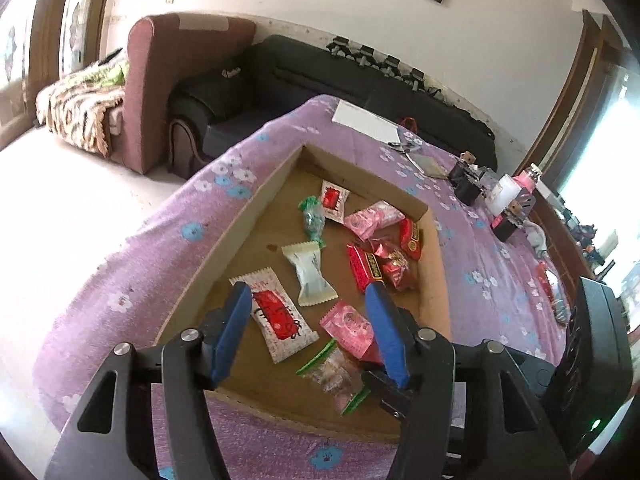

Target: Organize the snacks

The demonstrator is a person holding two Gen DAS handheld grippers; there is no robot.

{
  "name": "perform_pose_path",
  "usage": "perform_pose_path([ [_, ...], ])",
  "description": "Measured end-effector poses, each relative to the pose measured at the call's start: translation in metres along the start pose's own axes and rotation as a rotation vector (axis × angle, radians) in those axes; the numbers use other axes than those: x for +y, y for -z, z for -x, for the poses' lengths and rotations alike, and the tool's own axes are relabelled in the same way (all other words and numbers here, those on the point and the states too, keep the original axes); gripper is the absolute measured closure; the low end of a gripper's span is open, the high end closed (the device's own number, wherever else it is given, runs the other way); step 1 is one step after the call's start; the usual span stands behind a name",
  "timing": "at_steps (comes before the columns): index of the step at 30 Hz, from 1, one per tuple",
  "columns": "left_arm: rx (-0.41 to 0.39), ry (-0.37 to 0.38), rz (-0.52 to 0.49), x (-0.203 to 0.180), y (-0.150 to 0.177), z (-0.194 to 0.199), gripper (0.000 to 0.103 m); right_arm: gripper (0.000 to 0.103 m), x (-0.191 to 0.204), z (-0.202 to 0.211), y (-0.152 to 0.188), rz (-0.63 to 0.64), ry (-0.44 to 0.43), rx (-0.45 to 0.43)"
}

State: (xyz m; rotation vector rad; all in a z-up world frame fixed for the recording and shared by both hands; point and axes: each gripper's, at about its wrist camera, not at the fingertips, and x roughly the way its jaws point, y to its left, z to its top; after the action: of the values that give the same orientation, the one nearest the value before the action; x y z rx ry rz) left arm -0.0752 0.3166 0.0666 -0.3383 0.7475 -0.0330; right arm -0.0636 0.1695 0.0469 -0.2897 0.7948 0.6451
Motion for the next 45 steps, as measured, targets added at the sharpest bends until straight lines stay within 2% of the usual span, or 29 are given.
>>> perform_pose_path([
  [3,-0.013,-0.031,-0.011,-0.002,0.001,0.003,0.044,0.064,0.007,0.0,0.001,0.041,0.033,-0.005],
  [6,-0.018,-0.052,-0.018,-0.001,0.002,0.003,0.044,0.063,0.013,0.002,0.004,0.063,-0.024,-0.003],
  [9,-0.017,-0.068,-0.024,-0.001,0.004,0.004,0.044,0.062,0.018,0.002,0.006,0.081,-0.013,-0.01],
  [11,-0.021,-0.077,-0.028,-0.002,0.005,0.005,0.044,0.062,0.013,0.001,0.005,0.055,-0.038,-0.003],
  [15,-0.024,-0.108,-0.043,-0.002,0.007,0.009,0.044,0.052,0.0,0.003,0.003,-0.025,-0.093,-0.002],
  [24,-0.007,-0.155,-0.052,-0.002,0.014,0.011,0.044,0.038,-0.011,0.033,-0.001,-0.089,-0.066,-0.085],
  [36,-0.02,-0.21,-0.096,-0.017,0.022,0.024,0.044,0.037,-0.03,0.061,0.015,-0.181,-0.039,-0.128],
  [38,-0.027,-0.221,-0.104,-0.021,0.023,0.026,0.039,0.037,-0.035,0.066,0.019,-0.201,-0.032,-0.133],
  [45,-0.116,-0.303,-0.153,-0.039,0.027,0.043,0.038,0.036,-0.054,0.086,0.036,-0.264,-0.005,-0.163],
])
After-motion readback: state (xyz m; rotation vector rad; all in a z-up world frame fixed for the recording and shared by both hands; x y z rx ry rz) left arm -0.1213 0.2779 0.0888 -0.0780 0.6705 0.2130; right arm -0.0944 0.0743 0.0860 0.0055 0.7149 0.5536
